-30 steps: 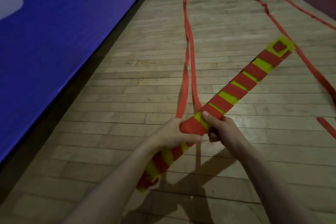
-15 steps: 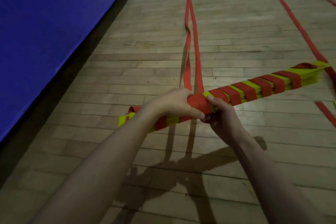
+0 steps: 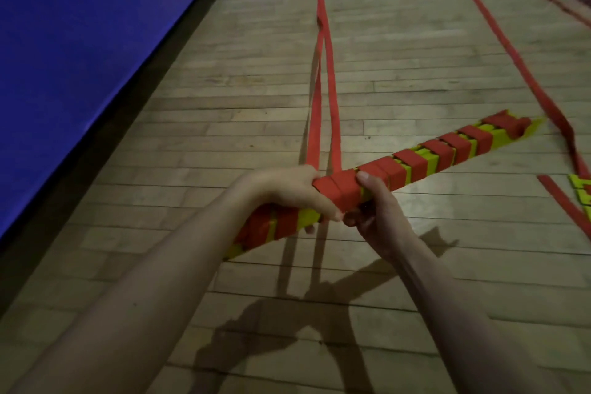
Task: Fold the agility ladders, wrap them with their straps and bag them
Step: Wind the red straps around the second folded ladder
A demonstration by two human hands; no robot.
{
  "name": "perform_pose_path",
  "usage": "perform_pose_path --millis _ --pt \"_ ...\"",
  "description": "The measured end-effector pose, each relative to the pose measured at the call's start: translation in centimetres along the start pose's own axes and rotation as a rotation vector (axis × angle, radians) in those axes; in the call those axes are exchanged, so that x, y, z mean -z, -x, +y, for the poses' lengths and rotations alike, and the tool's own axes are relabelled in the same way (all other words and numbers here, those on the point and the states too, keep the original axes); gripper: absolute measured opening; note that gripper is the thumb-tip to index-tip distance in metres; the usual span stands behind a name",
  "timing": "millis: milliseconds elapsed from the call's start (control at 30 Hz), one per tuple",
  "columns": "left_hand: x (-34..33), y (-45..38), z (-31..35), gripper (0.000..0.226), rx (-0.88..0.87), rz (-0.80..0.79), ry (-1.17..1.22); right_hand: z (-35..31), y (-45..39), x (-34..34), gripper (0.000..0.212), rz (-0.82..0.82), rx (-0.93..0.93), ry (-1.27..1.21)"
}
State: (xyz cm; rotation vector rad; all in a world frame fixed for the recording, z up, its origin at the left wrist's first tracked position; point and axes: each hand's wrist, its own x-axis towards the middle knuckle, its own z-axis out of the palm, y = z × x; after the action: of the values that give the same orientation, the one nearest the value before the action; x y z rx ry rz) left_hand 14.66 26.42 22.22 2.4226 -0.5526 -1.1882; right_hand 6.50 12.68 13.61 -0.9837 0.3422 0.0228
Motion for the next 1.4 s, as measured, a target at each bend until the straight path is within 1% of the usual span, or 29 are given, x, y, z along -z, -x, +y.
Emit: perform_pose_path --millis 33,67,133,167,200,267,300,367,433,467,500,533,567,600,700,767,800,833,867,900,967,1000,1033,1100,1133,1200,1267,1300,1400 --pt "-0.3 -0.1 -0.3 0.049 -0.023 0.047 -0.026 -0.2 -0.2 0.1 0.04 0.003 -0.008 0.038" --pt "-0.9 -0.3 -0.6 0.044 -0.053 0.138 -0.115 -0.8 -0.3 -0.1 0.037 0.02 -0.035 0.129" --pt "-2.6 -0.2 -0.8 0.033 -0.098 0.405 -0.432 -1.4 -0.4 -0.5 0.041 0.072 -0.108 0.342" --pt "-3.4 0.0 -0.7 0.032 -0.11 0.542 -0.608 -1.3 -0.5 -0.7 0.042 0.11 -0.137 0.364" --pt "-4.1 -0.1 -0.8 0.035 -0.135 0.646 -0.726 -1.0 -0.5 -0.9 0.04 0.156 -0.163 0.316" --pt "-5.1 -0.5 -1.0 0.044 -0.171 0.714 -0.767 0.0 -0.5 -0.8 0.031 0.238 -0.167 0.156" --pt "-5.0 -0.3 -0.8 0.052 -0.164 0.676 -0.688 0.4 -0.5 -0.5 0.027 0.252 -0.138 0.109" --pt "-4.0 -0.1 -0.7 0.067 -0.071 0.449 -0.406 1.1 -0.3 0.4 0.024 0.213 -0.068 0.089" --pt "-2.6 0.1 -0.6 0.059 0.009 0.168 -0.074 1.2 -0.1 1.4 0.033 0.098 0.009 0.085" --pt "-2.0 0.1 -1.1 0.052 0.013 0.072 0.092 1.1 -0.2 1.6 0.04 0.026 0.033 0.088" --pt "-1.8 0.1 -1.5 0.045 -0.014 0.022 0.223 0.9 -0.1 1.6 0.046 -0.037 0.043 0.095" --pt "-1.7 0.1 -1.9 0.042 -0.071 0.028 0.295 0.6 -0.2 1.6 0.049 -0.082 0.044 0.116" --pt "-1.8 0.1 -2.3 0.044 -0.128 0.083 0.286 0.3 -0.3 1.4 0.049 -0.093 0.031 0.158" --pt "-2.2 -0.2 -2.7 0.048 -0.168 0.175 0.201 -0.2 -0.3 1.1 0.05 -0.075 0.005 0.224" --pt "-4.0 -0.6 -3.0 0.057 -0.208 0.592 -0.331 -0.8 -0.4 0.2 0.054 0.025 -0.107 0.359" --pt "-5.5 -1.1 -3.2 0.057 -0.308 0.891 -0.697 -0.4 -0.2 -0.3 0.049 0.08 -0.185 0.323" --pt "-5.9 -1.2 -3.2 0.056 -0.362 0.995 -0.796 0.0 -0.2 -0.4 0.047 0.093 -0.205 0.27" --pt "-6.1 -1.0 -2.9 0.056 -0.382 1.003 -0.811 0.3 0.0 -0.4 0.044 0.091 -0.208 0.196" --pt "-5.9 -0.6 -2.5 0.056 -0.37 0.913 -0.739 0.7 0.1 -0.3 0.041 0.07 -0.196 0.128" --pt "-5.1 -0.3 -2.3 0.057 -0.309 0.769 -0.611 1.0 0.2 0.0 0.038 0.037 -0.172 0.079" --pt "-3.0 0.2 -2.3 0.054 -0.114 0.406 -0.329 1.2 0.4 0.6 0.034 -0.014 -0.115 0.039" --pt "-1.9 0.2 -2.8 0.051 -0.073 0.273 -0.177 1.1 0.5 0.8 0.033 -0.025 -0.088 0.032" --pt "-1.1 0.3 -3.3 0.051 -0.073 0.2 -0.053 0.9 0.5 0.9 0.032 -0.032 -0.065 0.027" --pt "-0.6 0.5 -4.0 0.055 -0.112 0.173 0.113 0.4 0.4 0.8 0.032 -0.036 -0.041 0.024" --pt "-0.8 0.6 -4.1 0.051 -0.114 0.147 0.171 0.3 0.4 0.8 0.035 -0.039 -0.035 0.032" --pt "-1.2 0.6 -3.7 0.039 -0.06 0.03 0.289 0.2 0.5 1.0 0.042 -0.066 -0.025 0.062" --pt "-1.4 0.7 -3.4 0.035 -0.013 -0.106 0.416 0.2 0.7 1.0 0.042 -0.09 -0.012 0.083" --pt "-1.4 0.8 -3.5 0.036 -0.021 -0.136 0.457 0.2 0.7 1.0 0.041 -0.098 -0.005 0.086" --pt "-1.6 1.0 -4.0 0.039 -0.067 -0.111 0.545 0.0 0.6 1.0 0.044 -0.127 -0.005 0.095"
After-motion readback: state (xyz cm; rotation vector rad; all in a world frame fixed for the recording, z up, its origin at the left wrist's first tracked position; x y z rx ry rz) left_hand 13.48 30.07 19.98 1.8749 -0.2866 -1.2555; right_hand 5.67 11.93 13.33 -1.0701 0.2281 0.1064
